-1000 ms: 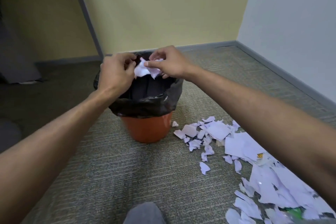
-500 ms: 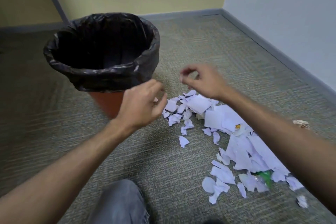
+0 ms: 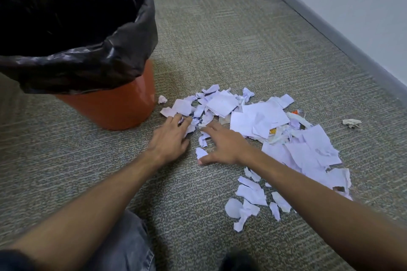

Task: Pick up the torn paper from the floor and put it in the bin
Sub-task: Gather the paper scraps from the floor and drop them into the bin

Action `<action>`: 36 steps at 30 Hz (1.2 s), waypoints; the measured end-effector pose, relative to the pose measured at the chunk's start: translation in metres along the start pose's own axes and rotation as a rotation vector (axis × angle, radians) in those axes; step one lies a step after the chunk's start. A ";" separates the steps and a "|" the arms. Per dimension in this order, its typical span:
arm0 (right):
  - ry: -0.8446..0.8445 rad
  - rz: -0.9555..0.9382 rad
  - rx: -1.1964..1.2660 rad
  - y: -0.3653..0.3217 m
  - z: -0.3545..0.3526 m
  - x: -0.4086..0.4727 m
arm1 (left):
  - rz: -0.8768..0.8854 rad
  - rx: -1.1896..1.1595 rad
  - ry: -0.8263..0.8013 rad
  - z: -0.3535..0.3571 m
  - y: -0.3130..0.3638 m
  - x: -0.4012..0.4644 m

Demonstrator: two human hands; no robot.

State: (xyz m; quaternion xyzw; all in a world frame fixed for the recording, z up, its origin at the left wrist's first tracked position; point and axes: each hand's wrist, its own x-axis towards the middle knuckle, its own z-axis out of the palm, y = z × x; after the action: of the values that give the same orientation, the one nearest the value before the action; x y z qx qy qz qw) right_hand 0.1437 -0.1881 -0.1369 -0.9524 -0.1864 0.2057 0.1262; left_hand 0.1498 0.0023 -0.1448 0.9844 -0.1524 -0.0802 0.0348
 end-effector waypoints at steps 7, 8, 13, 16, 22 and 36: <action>0.061 -0.036 0.060 0.003 0.015 0.008 | 0.073 -0.092 0.103 0.003 0.005 0.013; 0.066 -0.034 0.104 0.003 0.016 0.007 | 0.074 -0.109 0.109 0.003 0.006 0.012; 0.163 -0.014 0.277 -0.004 0.015 0.003 | 0.047 -0.187 0.184 -0.009 0.004 0.005; 0.211 0.035 0.423 -0.010 0.006 0.001 | 0.072 -0.199 0.261 -0.022 0.000 0.000; 0.353 0.066 0.537 -0.011 -0.041 -0.013 | 0.111 -0.186 0.404 -0.076 0.006 -0.009; 0.663 -0.315 0.442 -0.148 -0.225 0.009 | -0.029 -0.104 0.909 -0.247 -0.071 -0.050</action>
State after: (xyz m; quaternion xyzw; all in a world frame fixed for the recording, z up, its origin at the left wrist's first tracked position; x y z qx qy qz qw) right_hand 0.2052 -0.0881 0.1052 -0.8770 -0.2303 -0.0982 0.4102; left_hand 0.1649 0.0957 0.0995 0.9187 -0.1035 0.3519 0.1464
